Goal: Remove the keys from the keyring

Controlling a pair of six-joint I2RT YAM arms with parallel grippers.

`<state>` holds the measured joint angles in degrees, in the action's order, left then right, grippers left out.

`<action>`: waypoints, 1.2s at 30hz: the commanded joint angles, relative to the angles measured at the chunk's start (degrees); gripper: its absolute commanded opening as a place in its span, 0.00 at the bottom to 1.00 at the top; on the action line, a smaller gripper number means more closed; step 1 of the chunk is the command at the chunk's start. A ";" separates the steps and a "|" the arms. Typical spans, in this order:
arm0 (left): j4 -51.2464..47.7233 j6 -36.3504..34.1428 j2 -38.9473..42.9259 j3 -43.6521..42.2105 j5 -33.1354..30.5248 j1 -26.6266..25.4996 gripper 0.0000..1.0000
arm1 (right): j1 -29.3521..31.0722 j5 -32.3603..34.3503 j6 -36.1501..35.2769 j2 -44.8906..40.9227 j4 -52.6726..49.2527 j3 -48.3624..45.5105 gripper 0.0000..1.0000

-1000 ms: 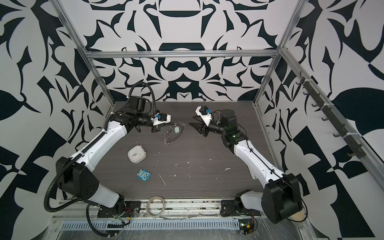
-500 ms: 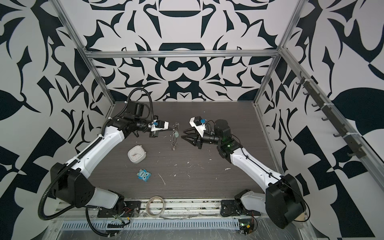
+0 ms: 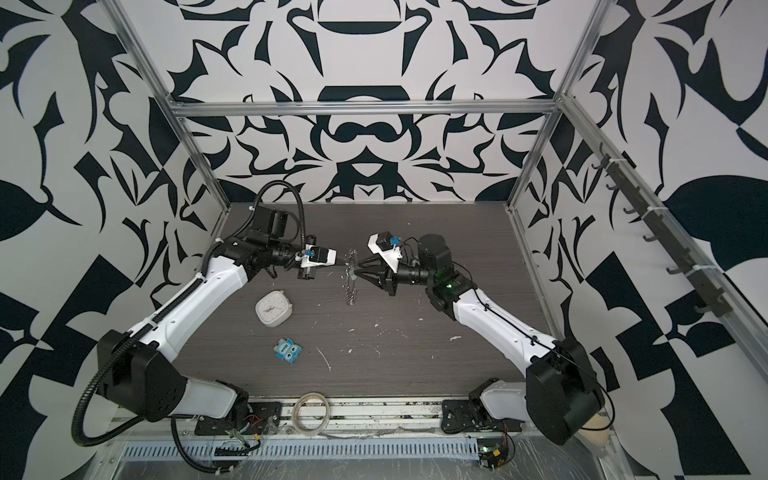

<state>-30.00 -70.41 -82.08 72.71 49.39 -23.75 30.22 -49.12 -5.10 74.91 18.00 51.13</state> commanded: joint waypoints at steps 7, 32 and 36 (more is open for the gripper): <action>-1.75 -1.30 1.13 -0.25 2.84 -0.62 0.00 | 1.68 0.38 -5.39 2.34 -4.81 6.47 0.28; 1.60 4.19 2.29 -3.00 4.84 -0.12 0.31 | 2.91 9.48 -8.52 0.18 2.03 1.30 0.00; 9.53 11.66 3.97 -6.69 4.60 0.40 0.43 | 2.83 9.94 -7.55 -0.39 4.26 0.37 0.00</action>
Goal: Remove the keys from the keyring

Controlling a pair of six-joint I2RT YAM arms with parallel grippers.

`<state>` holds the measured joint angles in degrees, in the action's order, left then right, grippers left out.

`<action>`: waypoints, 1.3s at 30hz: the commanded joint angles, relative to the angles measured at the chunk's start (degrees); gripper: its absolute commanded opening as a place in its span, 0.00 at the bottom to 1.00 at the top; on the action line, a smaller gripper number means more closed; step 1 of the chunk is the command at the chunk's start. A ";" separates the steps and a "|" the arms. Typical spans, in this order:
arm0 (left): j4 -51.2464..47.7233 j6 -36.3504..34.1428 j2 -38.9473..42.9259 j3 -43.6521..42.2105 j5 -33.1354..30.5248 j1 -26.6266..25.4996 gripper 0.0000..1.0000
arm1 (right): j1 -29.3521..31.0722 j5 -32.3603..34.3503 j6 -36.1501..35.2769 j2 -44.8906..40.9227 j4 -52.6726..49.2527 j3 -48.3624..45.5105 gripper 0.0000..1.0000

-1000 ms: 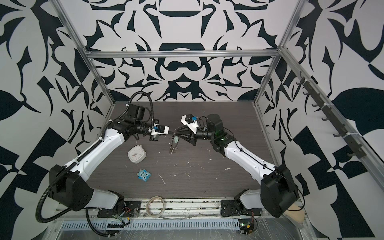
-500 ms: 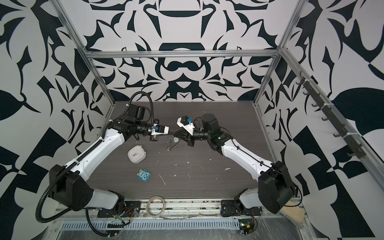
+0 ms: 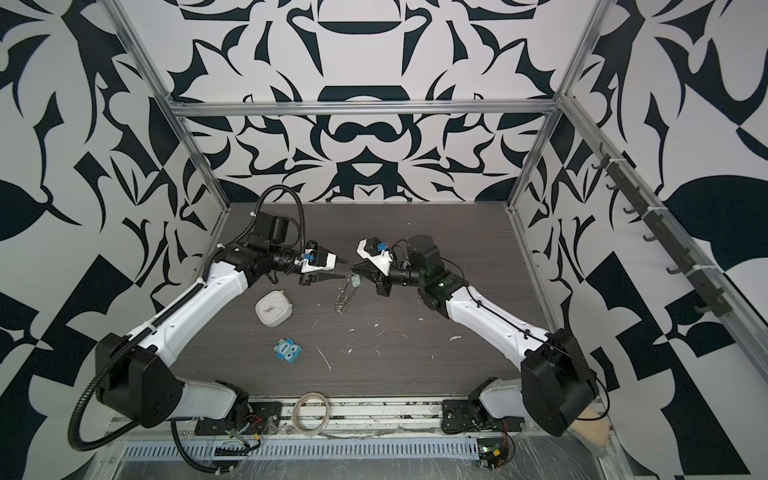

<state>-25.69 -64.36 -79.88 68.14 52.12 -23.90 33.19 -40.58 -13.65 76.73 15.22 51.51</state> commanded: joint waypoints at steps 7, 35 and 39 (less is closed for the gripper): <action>18.59 23.07 1.98 -5.96 3.79 1.59 0.44 | -0.59 1.04 5.12 -2.69 17.62 -3.47 0.00; 26.25 34.88 -2.43 -5.73 8.11 1.92 0.14 | 1.37 0.59 5.98 -1.31 25.87 -5.16 0.00; 26.37 34.84 -2.54 -5.56 8.09 1.87 0.05 | 1.73 0.32 5.65 -1.23 25.78 -5.11 0.00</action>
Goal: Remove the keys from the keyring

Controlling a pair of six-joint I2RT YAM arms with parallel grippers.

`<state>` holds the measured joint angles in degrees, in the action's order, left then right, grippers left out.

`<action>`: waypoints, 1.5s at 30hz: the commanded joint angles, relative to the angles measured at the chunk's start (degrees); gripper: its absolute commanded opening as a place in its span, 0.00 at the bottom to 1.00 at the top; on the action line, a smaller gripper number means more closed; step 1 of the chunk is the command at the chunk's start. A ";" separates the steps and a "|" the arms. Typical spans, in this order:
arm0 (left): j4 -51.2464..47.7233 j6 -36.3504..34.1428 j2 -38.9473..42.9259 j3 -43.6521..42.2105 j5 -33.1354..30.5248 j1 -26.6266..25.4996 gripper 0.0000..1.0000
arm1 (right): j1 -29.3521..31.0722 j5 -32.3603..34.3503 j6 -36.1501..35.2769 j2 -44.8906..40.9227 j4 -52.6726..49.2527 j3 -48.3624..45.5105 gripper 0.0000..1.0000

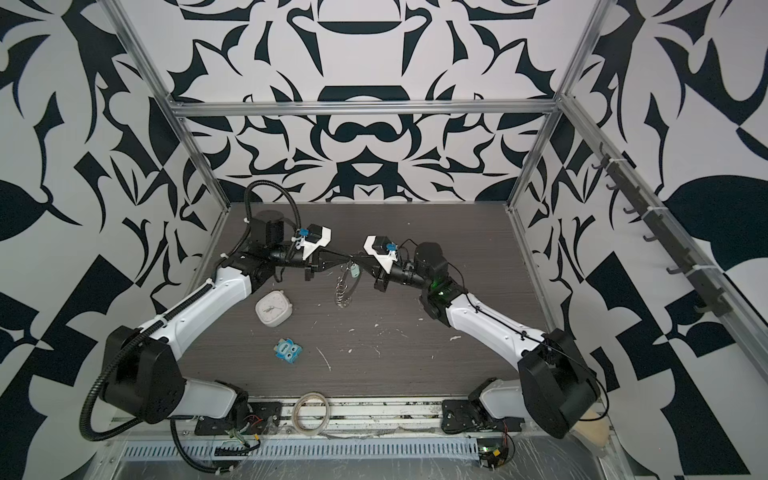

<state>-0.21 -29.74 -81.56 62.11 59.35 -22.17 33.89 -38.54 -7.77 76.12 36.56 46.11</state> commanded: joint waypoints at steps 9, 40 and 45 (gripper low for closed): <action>1.44 -0.26 -0.79 0.47 1.79 0.18 0.14 | 1.62 -2.48 -0.80 -0.12 3.56 0.21 0.00; -1.47 -8.76 1.30 -0.07 2.80 1.03 0.00 | -7.52 -8.80 10.59 -5.83 -0.81 -2.38 0.40; -2.53 -10.05 1.72 -0.06 4.21 1.00 0.00 | -7.48 -10.29 14.72 -2.14 5.07 -2.84 0.34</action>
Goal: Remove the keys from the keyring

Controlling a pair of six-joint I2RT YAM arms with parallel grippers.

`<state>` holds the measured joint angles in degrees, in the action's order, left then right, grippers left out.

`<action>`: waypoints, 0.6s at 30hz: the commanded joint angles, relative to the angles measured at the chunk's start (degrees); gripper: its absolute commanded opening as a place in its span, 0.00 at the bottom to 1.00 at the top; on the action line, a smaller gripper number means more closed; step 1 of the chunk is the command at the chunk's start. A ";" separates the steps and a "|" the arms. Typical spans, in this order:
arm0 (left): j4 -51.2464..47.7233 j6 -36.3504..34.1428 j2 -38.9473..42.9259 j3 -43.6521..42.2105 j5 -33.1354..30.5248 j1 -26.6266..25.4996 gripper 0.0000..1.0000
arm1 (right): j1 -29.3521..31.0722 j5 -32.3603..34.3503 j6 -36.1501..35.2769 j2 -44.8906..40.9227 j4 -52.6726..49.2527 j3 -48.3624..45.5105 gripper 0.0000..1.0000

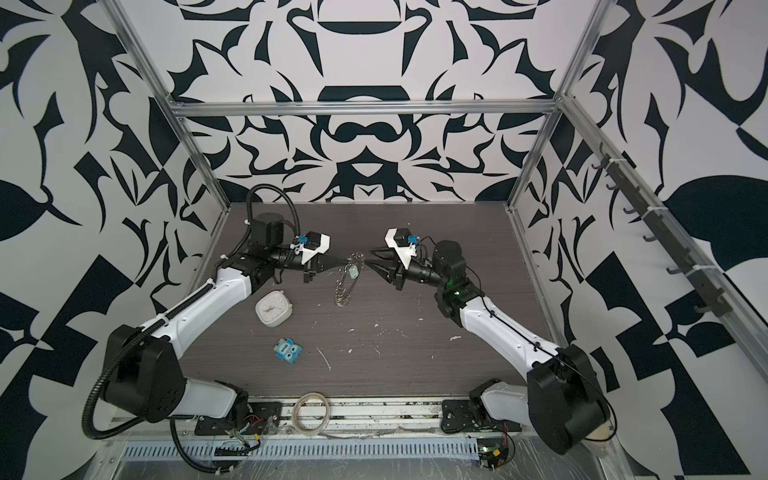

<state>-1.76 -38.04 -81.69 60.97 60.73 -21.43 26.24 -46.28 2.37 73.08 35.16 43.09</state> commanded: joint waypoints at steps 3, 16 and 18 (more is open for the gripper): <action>-2.44 -3.21 2.13 1.08 3.67 0.30 0.00 | 0.30 -3.30 6.55 2.67 8.22 1.01 0.31; -3.51 -4.84 2.59 1.08 4.66 0.32 0.00 | 4.92 -2.08 4.74 5.19 7.63 1.81 0.30; -3.61 -4.85 2.59 0.93 4.65 0.26 0.00 | 5.93 -1.70 4.51 5.63 7.69 2.07 0.30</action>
<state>-4.60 -41.91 -80.84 60.99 63.18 -21.39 31.24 -48.23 7.38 78.48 39.83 42.92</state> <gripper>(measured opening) 0.038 0.297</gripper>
